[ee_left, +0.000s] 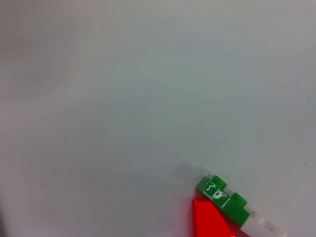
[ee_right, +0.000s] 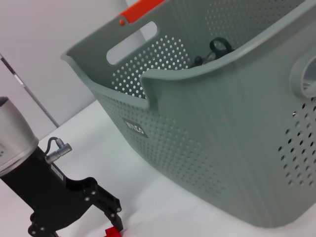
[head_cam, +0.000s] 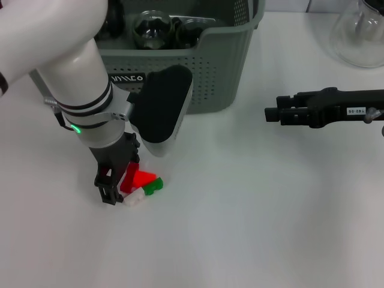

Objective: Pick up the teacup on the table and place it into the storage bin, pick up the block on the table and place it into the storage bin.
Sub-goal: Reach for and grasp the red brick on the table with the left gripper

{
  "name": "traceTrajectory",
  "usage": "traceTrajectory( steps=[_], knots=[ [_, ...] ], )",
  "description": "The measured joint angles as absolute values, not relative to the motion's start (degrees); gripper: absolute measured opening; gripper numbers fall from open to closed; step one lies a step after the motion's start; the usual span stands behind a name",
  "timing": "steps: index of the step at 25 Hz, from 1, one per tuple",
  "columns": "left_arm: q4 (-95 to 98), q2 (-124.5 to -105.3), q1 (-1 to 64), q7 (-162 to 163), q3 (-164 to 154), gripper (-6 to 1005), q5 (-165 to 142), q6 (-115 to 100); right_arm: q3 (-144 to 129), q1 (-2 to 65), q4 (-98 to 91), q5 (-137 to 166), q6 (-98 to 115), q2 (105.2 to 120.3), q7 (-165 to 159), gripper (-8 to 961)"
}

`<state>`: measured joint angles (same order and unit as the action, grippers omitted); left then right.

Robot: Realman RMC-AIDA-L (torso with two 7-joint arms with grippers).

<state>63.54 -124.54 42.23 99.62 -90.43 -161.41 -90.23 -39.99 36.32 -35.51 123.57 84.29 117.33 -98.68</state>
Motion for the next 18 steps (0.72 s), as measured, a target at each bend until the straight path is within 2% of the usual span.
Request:
traceTrajectory(
  steps=[18],
  knots=[
    [60.0, -124.54, 44.8, 99.9, -91.0, 834, -160.7, -89.5, -40.0, 36.2, -35.2, 123.6, 84.3, 117.02, -98.5, 596]
  ],
)
